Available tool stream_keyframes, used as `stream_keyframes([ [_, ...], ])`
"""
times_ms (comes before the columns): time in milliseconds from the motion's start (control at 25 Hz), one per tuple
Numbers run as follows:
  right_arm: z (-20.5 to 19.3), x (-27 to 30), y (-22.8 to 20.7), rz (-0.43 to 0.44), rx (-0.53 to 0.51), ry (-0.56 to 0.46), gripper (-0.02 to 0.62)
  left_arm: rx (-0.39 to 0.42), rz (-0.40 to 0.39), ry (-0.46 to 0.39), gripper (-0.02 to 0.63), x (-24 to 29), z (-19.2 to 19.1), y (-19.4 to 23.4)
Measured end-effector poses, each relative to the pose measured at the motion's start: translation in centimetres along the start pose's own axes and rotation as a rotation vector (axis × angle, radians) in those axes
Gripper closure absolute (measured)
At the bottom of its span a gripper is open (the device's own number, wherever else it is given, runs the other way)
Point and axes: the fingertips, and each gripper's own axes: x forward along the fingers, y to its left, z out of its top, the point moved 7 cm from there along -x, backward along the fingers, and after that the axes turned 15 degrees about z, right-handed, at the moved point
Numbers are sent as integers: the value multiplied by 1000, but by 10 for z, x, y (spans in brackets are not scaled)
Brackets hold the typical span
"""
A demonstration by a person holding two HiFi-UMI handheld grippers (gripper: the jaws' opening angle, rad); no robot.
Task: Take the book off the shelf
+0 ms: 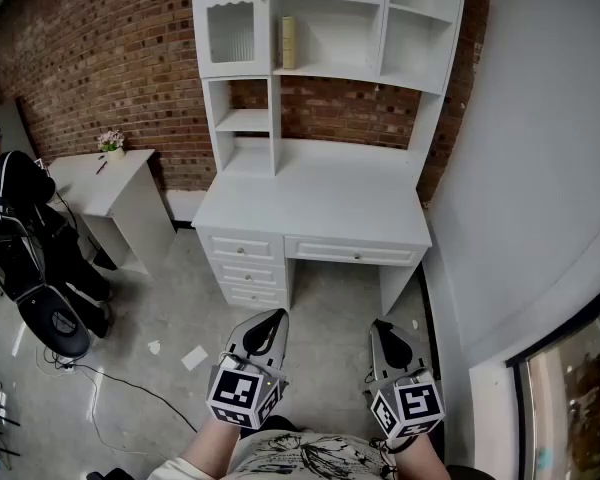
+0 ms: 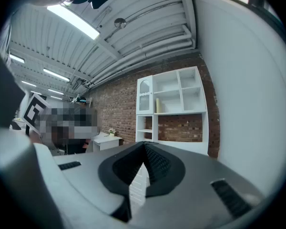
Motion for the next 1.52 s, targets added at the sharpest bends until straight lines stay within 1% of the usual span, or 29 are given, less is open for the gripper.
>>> stream_keyframes([
  [440, -6, 7, -12, -13, 28, 1, 589, -4, -15, 8, 594, 14, -4, -7],
  [640, -10, 7, -25, -105, -5, 35, 589, -4, -11, 21, 594, 21, -10, -8],
  [720, -10, 7, -29, -121, -22, 50, 588, -8, -5, 32, 594, 24, -11, -9],
  [960, -14, 21, -41, -103, 14, 50, 588, -15, -26, 52, 594, 39, -13, -8],
  [1120, -8, 43, -56, -117, 16, 49, 588, -18, -9, 61, 594, 64, -9, 4],
  [1200, -10, 58, -67, -125, 28, 56, 588, -15, 2, 72, 594, 77, -13, 11],
  [1280, -15, 77, -75, -115, 34, 69, 588, -14, 12, 79, 594, 92, -21, 20],
  [1360, -19, 99, -83, -108, 20, 76, 588, -21, 18, 79, 594, 114, -27, 32],
  [1440, -20, 123, -96, -129, 1, 82, 588, -24, 17, 77, 594, 141, -30, 44],
  [1520, -20, 151, -113, -164, -3, 91, 588, -7, -1, 76, 594, 171, -30, 55],
])
